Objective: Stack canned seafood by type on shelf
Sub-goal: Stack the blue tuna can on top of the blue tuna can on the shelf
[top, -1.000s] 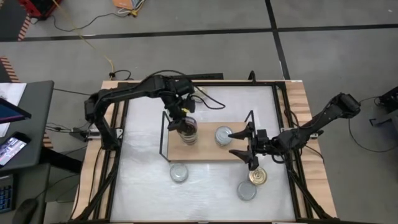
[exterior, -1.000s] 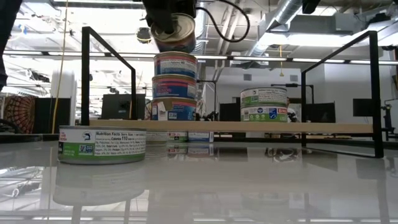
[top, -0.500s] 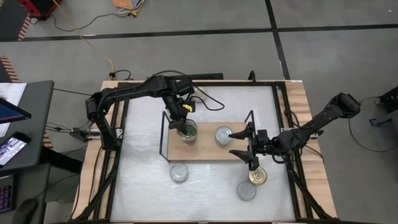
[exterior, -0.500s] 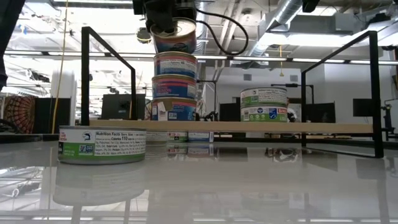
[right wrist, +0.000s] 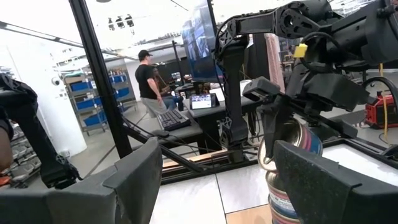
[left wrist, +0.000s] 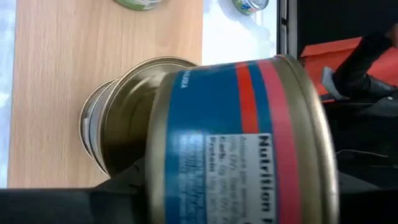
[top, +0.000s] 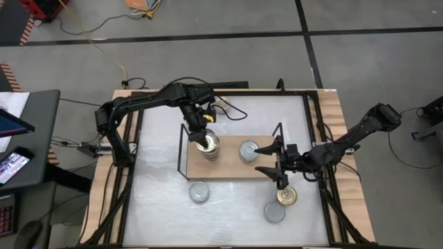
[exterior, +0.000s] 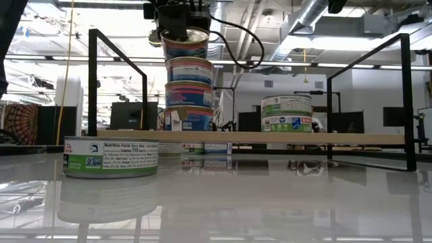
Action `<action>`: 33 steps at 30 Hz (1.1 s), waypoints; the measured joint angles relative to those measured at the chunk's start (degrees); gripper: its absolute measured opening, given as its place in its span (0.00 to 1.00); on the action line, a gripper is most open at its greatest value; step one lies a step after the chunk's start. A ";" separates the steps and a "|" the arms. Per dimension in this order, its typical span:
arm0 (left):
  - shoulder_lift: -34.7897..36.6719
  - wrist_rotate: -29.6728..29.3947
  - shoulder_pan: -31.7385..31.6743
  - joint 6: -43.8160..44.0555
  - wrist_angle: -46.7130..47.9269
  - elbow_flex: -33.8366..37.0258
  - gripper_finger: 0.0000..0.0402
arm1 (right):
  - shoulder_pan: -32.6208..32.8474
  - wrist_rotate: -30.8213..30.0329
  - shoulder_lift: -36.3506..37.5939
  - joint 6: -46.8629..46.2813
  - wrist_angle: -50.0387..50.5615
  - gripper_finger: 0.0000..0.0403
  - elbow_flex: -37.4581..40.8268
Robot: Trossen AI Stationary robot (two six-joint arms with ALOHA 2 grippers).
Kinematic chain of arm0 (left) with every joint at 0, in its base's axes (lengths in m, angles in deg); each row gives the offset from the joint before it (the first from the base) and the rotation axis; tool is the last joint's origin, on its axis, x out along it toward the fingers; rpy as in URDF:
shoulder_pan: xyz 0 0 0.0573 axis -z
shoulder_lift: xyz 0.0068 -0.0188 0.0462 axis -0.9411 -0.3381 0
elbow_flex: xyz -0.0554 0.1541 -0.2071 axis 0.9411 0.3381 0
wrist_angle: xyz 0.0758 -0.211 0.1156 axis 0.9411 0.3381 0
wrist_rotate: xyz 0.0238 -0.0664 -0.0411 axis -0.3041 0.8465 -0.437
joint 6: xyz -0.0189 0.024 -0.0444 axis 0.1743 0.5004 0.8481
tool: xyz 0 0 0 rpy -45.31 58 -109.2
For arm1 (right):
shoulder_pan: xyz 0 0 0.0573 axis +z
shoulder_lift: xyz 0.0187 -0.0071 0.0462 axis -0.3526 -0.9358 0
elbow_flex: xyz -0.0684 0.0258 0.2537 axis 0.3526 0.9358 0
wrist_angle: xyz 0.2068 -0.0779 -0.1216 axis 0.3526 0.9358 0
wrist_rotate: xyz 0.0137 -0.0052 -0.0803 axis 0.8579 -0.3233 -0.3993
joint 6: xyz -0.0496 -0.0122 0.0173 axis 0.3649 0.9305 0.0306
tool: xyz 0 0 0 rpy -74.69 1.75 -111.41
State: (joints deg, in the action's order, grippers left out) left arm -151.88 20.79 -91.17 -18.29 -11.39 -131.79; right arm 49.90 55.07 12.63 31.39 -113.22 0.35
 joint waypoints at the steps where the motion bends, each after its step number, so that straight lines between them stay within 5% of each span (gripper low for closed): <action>1: 0.00 -0.08 0.02 0.09 -0.02 0.00 0.58 | 0.00 0.00 0.00 0.00 0.00 0.82 0.00; 10: 0.00 0.63 0.02 1.23 -0.09 0.00 0.72 | -0.04 0.00 0.00 -0.02 0.00 0.82 0.00; 33: -0.02 -0.14 -3.08 0.40 5.27 -1.71 0.76 | -0.15 0.00 0.00 -0.02 -0.07 0.82 0.00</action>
State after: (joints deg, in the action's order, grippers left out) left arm -151.90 20.65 -94.25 -17.89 -6.12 -133.50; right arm 49.75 55.07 12.63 31.37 -113.29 0.35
